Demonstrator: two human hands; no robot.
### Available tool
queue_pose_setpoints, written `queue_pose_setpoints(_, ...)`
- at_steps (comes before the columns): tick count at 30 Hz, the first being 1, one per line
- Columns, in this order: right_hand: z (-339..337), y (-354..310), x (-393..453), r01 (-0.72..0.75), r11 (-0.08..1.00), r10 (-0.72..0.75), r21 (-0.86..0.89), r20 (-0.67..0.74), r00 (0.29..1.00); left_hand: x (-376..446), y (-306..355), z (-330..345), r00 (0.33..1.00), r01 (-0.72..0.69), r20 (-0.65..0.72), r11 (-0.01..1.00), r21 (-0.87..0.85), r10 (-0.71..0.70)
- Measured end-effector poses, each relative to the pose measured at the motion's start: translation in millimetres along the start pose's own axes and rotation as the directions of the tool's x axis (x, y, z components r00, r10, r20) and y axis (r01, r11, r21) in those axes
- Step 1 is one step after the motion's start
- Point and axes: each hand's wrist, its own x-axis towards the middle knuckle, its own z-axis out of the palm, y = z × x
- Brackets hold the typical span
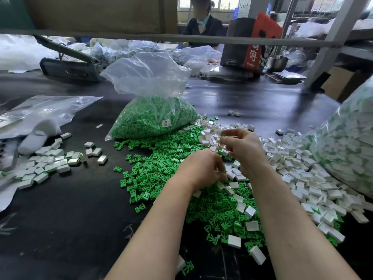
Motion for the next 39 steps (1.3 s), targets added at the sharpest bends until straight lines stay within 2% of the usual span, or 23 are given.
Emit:
queue_pose_setpoints(4, -2.1, -0.7, -1.9, 0.048, 0.996, -0.049, 0.075, 0.006, 0.999, -0.2, -5.3, -0.9, 1.000, 0.021, 0.016, 0.996, -0.084, -0.019)
queue_pose_setpoints(7, -2.8, -2.8, -3.7, 0.073, 0.990, -0.075, 0.117, 0.010, 0.997, -3.0, -10.8, -4.8, 0.995, 0.051, -0.062, 0.951, -0.305, -0.073)
queue_pose_setpoints(8, -2.7, -4.1, -4.5, 0.086, 0.988, -0.088, 0.126, 0.009, 0.996, -4.3, -12.4, -7.1, 0.990, 0.034, -0.106, 0.901, -0.433, -0.088)
queue_pose_setpoints(11, -0.9, -9.3, -7.5, 0.142, 0.978, -0.147, 0.153, 0.022, 0.989, -7.6, -16.0, -15.6, 0.964, -0.091, -0.233, 0.662, -0.744, -0.130)
queue_pose_setpoints(13, 1.5, -12.9, -9.9, 0.155, 0.971, -0.167, 0.181, 0.053, 0.984, -8.5, -15.2, -19.0, 0.950, -0.164, -0.278, 0.531, -0.831, -0.143)
queue_pose_setpoints(16, 4.4, -15.6, -12.0, 0.168, 0.972, -0.183, 0.165, 0.084, 0.979, -8.1, -12.5, -20.7, 0.934, -0.233, -0.325, 0.437, -0.869, -0.150)
queue_pose_setpoints(31, 7.8, -15.5, -13.7, 0.185, 0.954, -0.236, 0.235, 0.209, 0.949, -10.2, -21.5, -27.9, 0.906, -0.263, -0.377, 0.441, -0.858, -0.194)
queue_pose_setpoints(39, 12.2, -14.8, -17.3, 0.285, 0.957, -0.290, 0.057, 0.247, 0.925, -10.0, -24.5, -27.3, 0.903, -0.240, -0.368, 0.450, -0.860, -0.220)
